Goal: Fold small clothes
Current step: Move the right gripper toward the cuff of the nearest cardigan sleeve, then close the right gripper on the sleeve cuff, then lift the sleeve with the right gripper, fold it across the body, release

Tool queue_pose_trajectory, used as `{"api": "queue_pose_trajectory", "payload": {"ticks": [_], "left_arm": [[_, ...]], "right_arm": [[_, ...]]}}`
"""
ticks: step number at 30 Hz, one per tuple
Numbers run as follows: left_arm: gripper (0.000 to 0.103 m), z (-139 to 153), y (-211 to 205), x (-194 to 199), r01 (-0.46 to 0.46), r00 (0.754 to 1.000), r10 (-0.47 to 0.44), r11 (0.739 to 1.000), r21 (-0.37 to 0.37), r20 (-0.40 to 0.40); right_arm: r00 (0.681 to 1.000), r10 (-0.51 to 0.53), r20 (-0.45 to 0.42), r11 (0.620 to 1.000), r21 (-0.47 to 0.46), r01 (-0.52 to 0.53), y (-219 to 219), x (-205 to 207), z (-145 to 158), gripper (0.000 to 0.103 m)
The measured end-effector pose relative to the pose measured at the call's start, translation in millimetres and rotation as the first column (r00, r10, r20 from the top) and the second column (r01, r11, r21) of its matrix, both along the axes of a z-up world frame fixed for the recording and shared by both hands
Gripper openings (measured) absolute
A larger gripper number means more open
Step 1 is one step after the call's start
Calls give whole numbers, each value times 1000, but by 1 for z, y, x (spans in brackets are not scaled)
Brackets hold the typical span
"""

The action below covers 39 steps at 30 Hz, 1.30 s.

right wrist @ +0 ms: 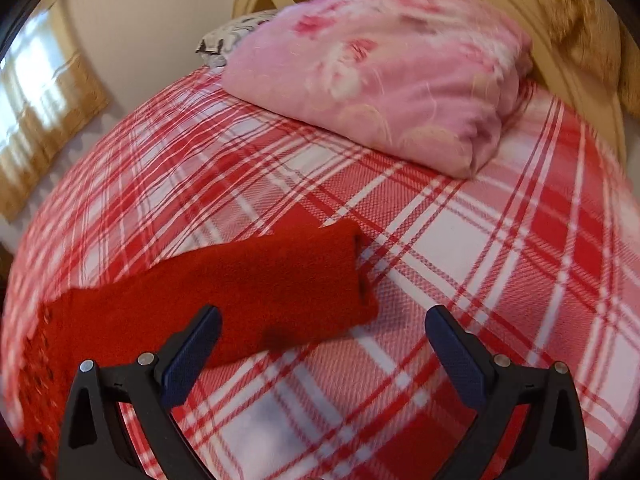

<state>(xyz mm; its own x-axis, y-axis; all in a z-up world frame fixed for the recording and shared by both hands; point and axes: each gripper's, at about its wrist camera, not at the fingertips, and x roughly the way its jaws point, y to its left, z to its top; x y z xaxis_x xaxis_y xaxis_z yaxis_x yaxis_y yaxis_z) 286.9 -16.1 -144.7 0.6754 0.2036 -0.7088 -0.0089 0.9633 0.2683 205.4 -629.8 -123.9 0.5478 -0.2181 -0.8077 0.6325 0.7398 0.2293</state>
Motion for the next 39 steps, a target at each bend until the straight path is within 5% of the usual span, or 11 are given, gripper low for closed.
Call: {"api": "queue_pose_trajectory", "payload": {"ticks": [4,5,9,13,21,27,39], "left_arm": [[103,-3,3,2,-12,1000,12,1000,-19,-19],[103,-3,4,1,-13,1000,13,1000,-20,-18],[103,-1,5,2,-17,1000,16,1000,-23,-15],[103,-2,7,5,-18,1000,18,999,-27,-22],[103,3,13,2,-17,1000,16,999,-48,-20],[103,8,22,-3,-24,1000,23,997,-69,-8],[103,19,43,-10,-40,999,42,994,-105,21]], "right_arm": [[999,1,52,998,67,-5,-11,8,-3,97],[998,10,60,996,84,-15,-12,10,-3,87],[998,56,42,986,157,-62,-14,23,-11,18],[997,59,47,990,126,-64,-10,27,-5,6],[982,138,128,989,-69,-130,22,38,67,5],[952,251,173,955,-207,-214,73,53,127,5],[883,428,191,882,-300,-363,170,83,171,5]]}}
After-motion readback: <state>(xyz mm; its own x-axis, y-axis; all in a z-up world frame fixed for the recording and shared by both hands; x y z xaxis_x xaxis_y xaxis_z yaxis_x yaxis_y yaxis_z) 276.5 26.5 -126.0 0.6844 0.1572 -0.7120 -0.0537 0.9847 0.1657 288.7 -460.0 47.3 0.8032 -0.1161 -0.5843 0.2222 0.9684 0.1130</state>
